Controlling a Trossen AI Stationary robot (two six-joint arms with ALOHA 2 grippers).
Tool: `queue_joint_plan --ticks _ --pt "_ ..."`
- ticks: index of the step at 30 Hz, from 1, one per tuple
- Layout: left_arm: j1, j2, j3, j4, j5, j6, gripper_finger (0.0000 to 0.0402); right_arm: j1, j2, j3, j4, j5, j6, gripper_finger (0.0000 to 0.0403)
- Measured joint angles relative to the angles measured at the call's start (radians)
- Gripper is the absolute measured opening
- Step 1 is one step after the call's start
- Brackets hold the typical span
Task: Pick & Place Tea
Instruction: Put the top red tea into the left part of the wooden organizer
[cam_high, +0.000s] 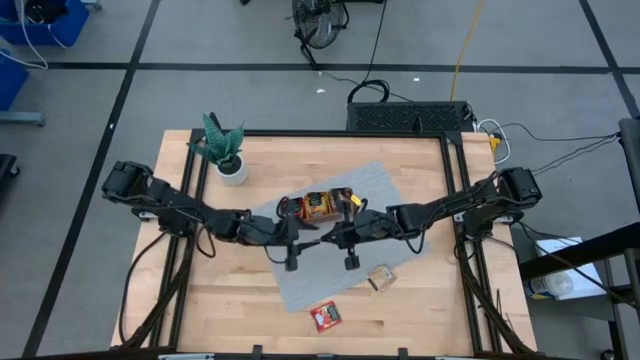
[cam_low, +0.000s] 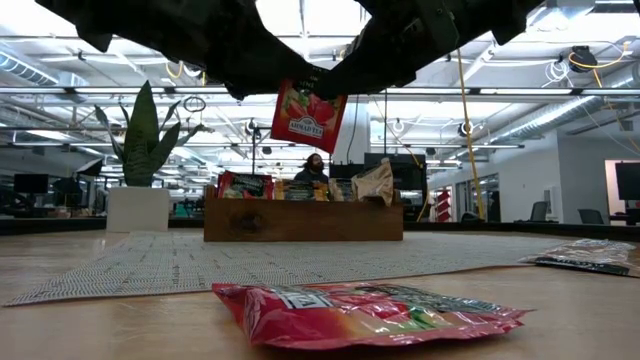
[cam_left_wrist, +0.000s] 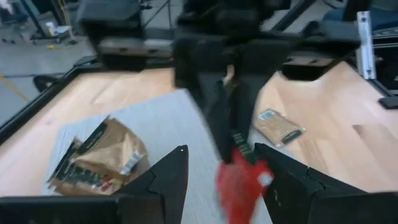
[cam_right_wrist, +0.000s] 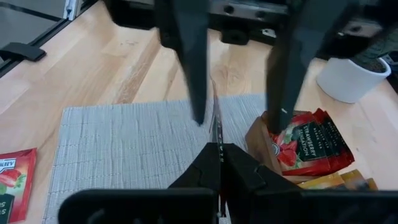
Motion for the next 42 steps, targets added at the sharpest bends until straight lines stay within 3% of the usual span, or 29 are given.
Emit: queue_joint_plan --ticks 6,13,20,25,35,42 --pt "0.007 0.000 0.000 -0.004 -0.004 -0.010 0.0155 0.000 0.000 0.000 0.005 0.000 -0.003 0.0000" --pt "0.006 0.000 0.000 0.001 -0.003 -0.006 0.0016 -0.001 0.000 0.000 0.006 0.006 0.022 0.0000" --pt "-0.043 -0.090 -0.001 -0.193 -0.228 0.011 0.0003 0.005 -0.002 -0.003 -0.090 0.035 0.059 0.0027" --pt "-0.063 -0.135 -0.049 -0.216 -0.298 0.005 0.0002 0.006 -0.015 -0.002 -0.119 0.052 0.059 0.0038" --pt "0.018 -0.156 -0.384 0.348 -0.239 0.012 0.0001 0.008 -0.069 -0.048 -0.094 0.055 0.067 0.0038" --pt "0.064 -0.156 -0.480 0.442 -0.201 -0.028 0.0001 0.009 -0.070 -0.048 -0.068 0.053 0.060 0.0035"
